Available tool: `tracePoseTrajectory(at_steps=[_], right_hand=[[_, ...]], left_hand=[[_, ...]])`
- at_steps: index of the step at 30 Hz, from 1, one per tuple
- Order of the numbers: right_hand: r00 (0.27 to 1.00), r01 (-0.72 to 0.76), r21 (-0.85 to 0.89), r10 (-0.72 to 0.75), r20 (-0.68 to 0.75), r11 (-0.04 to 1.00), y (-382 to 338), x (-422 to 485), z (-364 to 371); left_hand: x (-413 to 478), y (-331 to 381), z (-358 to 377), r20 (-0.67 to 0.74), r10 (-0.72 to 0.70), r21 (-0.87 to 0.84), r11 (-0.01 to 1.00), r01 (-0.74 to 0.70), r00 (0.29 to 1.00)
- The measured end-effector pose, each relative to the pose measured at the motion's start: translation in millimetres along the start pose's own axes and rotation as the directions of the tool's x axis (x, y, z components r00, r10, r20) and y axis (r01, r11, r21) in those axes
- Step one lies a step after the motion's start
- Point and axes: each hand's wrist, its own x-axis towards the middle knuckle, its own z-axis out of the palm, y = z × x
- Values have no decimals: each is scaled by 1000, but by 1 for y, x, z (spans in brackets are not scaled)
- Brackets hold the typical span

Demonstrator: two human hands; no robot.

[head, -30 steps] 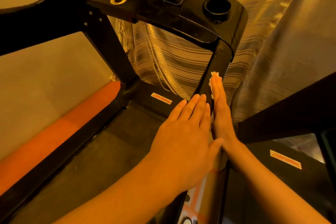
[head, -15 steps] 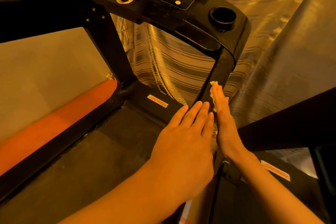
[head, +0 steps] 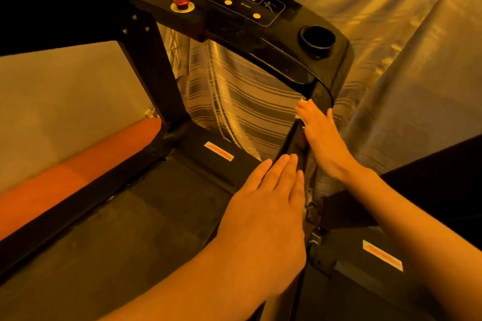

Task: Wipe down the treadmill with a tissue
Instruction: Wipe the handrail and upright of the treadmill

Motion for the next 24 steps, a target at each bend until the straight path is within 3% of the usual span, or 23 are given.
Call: tracePoseTrajectory(at_steps=[3, 7, 11, 14, 17, 19, 21, 24], right_hand=[[1000, -24, 62, 24, -1, 998, -22, -4, 7], [982, 163, 132, -174, 74, 978, -38, -48, 1], [990, 117, -59, -111, 90, 991, -1, 7, -15], [996, 92, 9, -92, 10, 996, -18, 10, -8], [970, 232, 60, -235, 57, 971, -30, -25, 4], [940, 316, 0, -313, 132, 949, -19, -19, -1], [953, 264, -71, -249, 170, 962, 0, 8, -12], [985, 168, -61, -164, 59, 984, -4, 22, -16]], left_hand=[[0, -1, 1, 7, 7, -9, 1000, -7, 1000], [1, -2, 2, 14, 25, -2, 1000, -25, 1000], [0, -2, 3, 9, 23, -16, 1000, -23, 1000], [0, -2, 3, -11, 46, -30, 998, -46, 999], [5, -5, 7, -34, 31, -56, 998, -33, 999], [3, -6, 9, -34, 33, -63, 997, -35, 999], [7, -9, 23, -110, 43, -65, 997, -50, 993], [4, -9, 22, -188, 50, -55, 997, -61, 981]])
